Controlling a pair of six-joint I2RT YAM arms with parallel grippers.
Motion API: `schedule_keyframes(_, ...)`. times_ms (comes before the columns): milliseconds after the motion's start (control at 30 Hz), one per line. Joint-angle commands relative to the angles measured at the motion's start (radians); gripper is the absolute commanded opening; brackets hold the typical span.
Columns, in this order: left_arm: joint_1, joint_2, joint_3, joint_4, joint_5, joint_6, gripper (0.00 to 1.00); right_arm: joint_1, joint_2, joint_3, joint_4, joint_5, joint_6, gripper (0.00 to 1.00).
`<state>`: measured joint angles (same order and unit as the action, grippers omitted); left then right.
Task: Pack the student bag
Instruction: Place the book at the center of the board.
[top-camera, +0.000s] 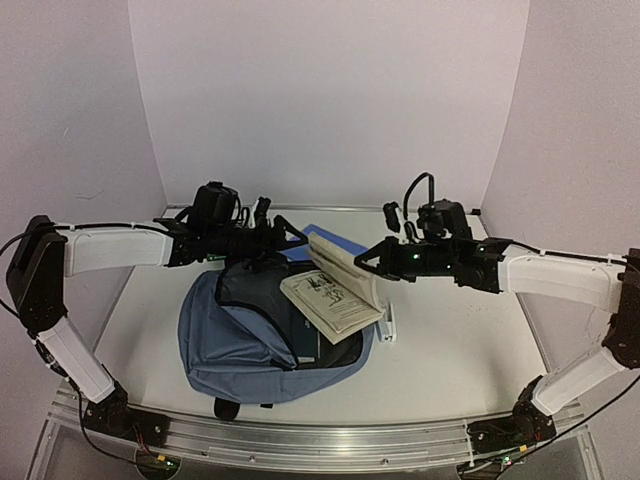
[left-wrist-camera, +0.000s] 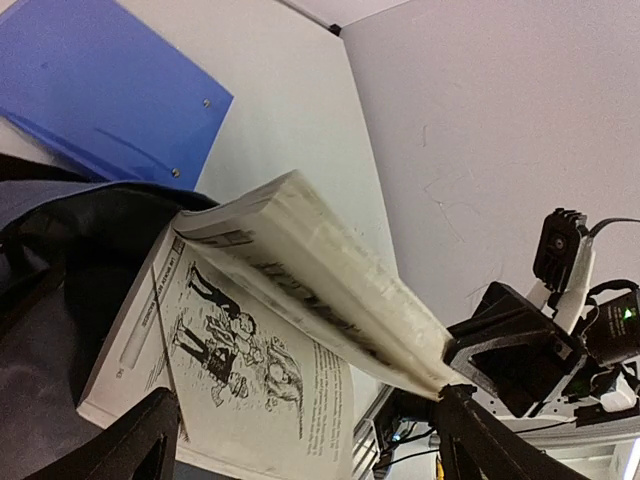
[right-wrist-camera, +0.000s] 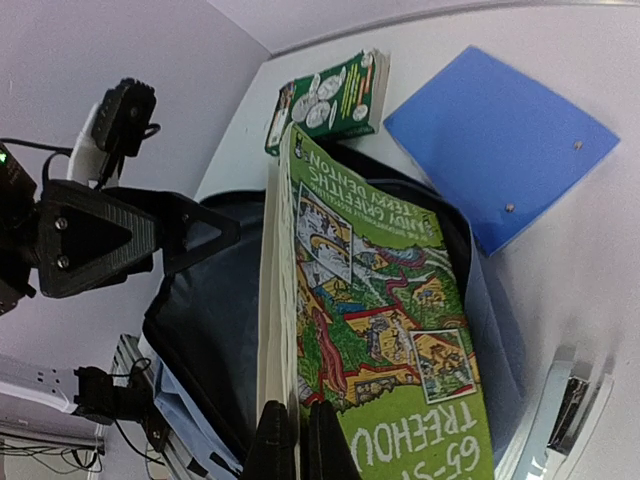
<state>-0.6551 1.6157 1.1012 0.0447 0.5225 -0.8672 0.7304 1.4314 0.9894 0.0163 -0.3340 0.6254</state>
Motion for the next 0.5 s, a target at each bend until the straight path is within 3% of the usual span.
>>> schedule_keyframes(0, -0.025, -0.019, -0.015, 0.016, -0.034, -0.024, 0.89, 0.049, 0.064, 0.005, 0.135, -0.027, -0.011, 0.0)
schedule_keyframes(33, -0.028, -0.02, -0.02, 0.012, -0.038, -0.023, 0.89, 0.057, 0.084, 0.005, 0.128, -0.048, -0.011, 0.03)
schedule_keyframes(67, -0.03, -0.021, -0.025, 0.008, -0.041, -0.023, 0.89, 0.06, 0.096, 0.007, 0.117, -0.064, -0.014, 0.18)
schedule_keyframes(133, -0.032, -0.027, -0.037, -0.002, -0.045, -0.023, 0.89, 0.061, 0.093, 0.01, 0.088, -0.06, -0.026, 0.57)
schedule_keyframes(200, -0.034, -0.032, -0.047, -0.014, -0.049, -0.021, 0.89, 0.06, 0.061, 0.019, 0.044, 0.013, -0.04, 0.84)
schedule_keyframes(300, -0.036, -0.038, -0.064, -0.03, -0.054, -0.021, 0.89, 0.036, 0.047, 0.055, -0.071, 0.124, -0.06, 0.98)
schedule_keyframes(400, -0.038, -0.041, -0.08, -0.033, -0.053, -0.025, 0.88, -0.029, 0.074, 0.049, -0.096, 0.092, -0.036, 0.98)
schedule_keyframes(467, -0.04, -0.042, -0.084, -0.038, -0.052, -0.026, 0.87, -0.064, 0.115, 0.035, -0.1, 0.054, -0.017, 0.94)
